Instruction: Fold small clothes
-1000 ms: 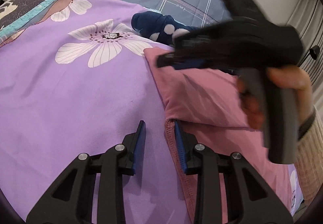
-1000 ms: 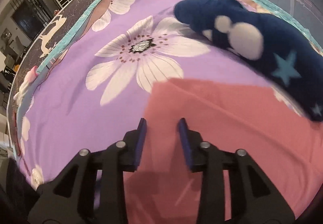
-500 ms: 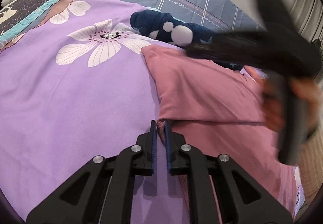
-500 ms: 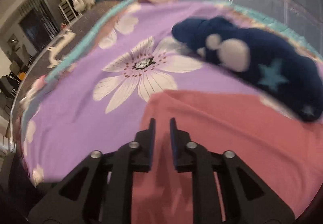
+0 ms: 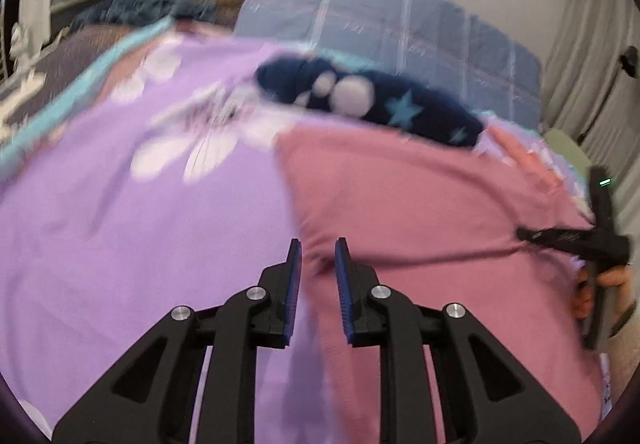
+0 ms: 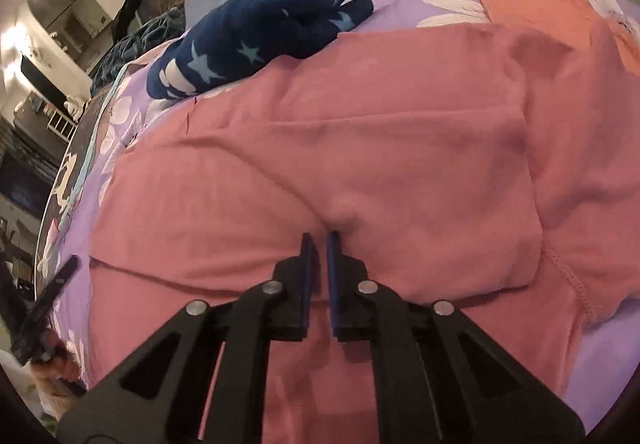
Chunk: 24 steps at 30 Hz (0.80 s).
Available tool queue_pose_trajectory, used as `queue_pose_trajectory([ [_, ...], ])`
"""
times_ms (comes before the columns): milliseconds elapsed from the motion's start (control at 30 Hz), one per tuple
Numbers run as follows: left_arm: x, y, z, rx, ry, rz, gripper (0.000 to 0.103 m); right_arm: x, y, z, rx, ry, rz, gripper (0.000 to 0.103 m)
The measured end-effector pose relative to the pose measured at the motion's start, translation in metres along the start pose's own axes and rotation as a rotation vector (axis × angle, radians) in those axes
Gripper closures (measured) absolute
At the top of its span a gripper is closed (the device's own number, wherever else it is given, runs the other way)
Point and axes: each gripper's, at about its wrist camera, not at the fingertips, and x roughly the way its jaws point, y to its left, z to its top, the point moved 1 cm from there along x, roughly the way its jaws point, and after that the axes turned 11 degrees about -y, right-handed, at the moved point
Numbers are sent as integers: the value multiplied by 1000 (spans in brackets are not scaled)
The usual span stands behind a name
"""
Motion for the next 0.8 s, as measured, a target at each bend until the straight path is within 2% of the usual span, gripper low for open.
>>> queue_pose_trajectory([
  [67,-6,-23,18,56,-34,7,82,1,11,-1,-70,-20,-46,97],
  [167,13,-61,37,109,-46,1,69,-3,18,-6,-116,-59,-82,97],
  [233,39,-84,40,104,-16,-13,68,-11,11,-7,-78,-82,-37,99],
  [300,71,-104,31,97,44,-27,68,-38,-14,-5,55,-122,18,99],
  [367,105,-119,9,115,137,-29,68,-73,-44,-1,123,-203,38,99],
  [400,125,-124,-11,146,199,5,65,-97,-64,3,151,-257,38,99],
  [433,125,-129,-19,192,153,25,62,-115,-81,5,171,-296,23,98],
  [500,123,-139,-18,250,145,70,60,-166,-143,8,252,-402,-52,97],
  [533,123,-142,-20,270,143,85,60,-181,-166,8,287,-428,-84,94],
  [633,122,-144,-23,306,131,119,56,-233,-265,-10,527,-507,-243,93],
  [733,122,-138,-21,280,131,105,55,-259,-326,-36,703,-533,-272,92],
  [767,123,-135,-20,259,133,93,54,-261,-337,-40,723,-515,-288,89],
  [800,121,-133,-19,246,134,85,53,-261,-341,-43,733,-507,-291,80],
])
